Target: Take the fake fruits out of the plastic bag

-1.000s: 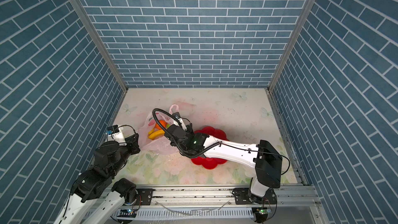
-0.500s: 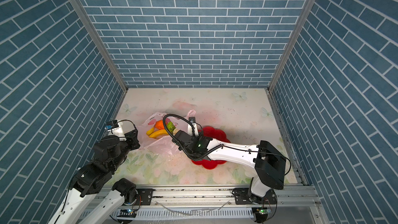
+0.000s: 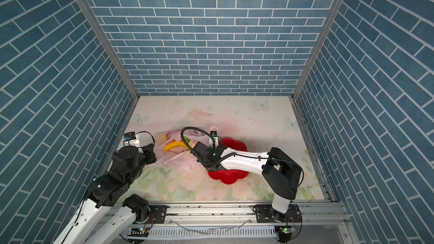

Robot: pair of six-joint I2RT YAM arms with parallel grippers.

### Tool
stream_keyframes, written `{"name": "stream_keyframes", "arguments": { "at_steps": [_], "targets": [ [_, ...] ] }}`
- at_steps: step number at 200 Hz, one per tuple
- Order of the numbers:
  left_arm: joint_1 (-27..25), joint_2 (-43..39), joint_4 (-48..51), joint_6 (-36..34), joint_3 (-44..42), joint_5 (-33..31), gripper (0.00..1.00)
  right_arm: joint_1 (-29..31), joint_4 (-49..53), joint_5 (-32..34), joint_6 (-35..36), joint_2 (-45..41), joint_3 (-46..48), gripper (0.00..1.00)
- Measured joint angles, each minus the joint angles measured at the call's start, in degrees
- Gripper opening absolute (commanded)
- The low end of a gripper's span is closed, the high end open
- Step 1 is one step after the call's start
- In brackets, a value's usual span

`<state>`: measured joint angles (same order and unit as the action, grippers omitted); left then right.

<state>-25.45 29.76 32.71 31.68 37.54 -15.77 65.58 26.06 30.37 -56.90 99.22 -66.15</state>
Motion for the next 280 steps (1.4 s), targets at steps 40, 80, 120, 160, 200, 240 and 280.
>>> {"name": "stream_keyframes", "arguments": {
  "at_steps": [40, 80, 120, 160, 200, 240, 280],
  "targets": [
    [0.0, 0.7, -0.7, 0.0, -0.5, 0.2, 0.07, -0.1, 0.5, -2.1, 1.2, -0.3, -2.6, 0.43],
    [0.0, 0.6, -2.0, 0.0, -1.0, 0.9, 0.07, 0.3, 1.8, -5.7, 4.2, -1.3, -6.2, 0.56],
    [0.0, 0.4, -3.8, 0.0, -2.5, 2.4, 0.07, 2.9, 4.9, -8.7, 5.8, -1.3, -11.1, 0.63],
    [0.0, 0.0, -5.4, 0.1, -3.3, 3.4, 0.07, 5.2, 8.0, -9.8, 5.7, -1.3, -12.0, 0.66],
    [0.0, 0.0, -7.1, 0.0, -3.5, 4.1, 0.07, 7.5, 12.6, -8.9, 3.9, -1.6, -12.1, 0.68],
    [0.0, 0.0, -8.1, 0.0, -3.7, 4.9, 0.07, 9.9, 15.5, -8.0, 2.1, -5.7, -11.8, 0.68],
    [0.0, -0.1, -8.2, 0.0, -3.7, 5.8, 0.07, 13.4, 17.3, -9.2, 2.5, -12.1, -11.1, 0.64]
  ]
}}
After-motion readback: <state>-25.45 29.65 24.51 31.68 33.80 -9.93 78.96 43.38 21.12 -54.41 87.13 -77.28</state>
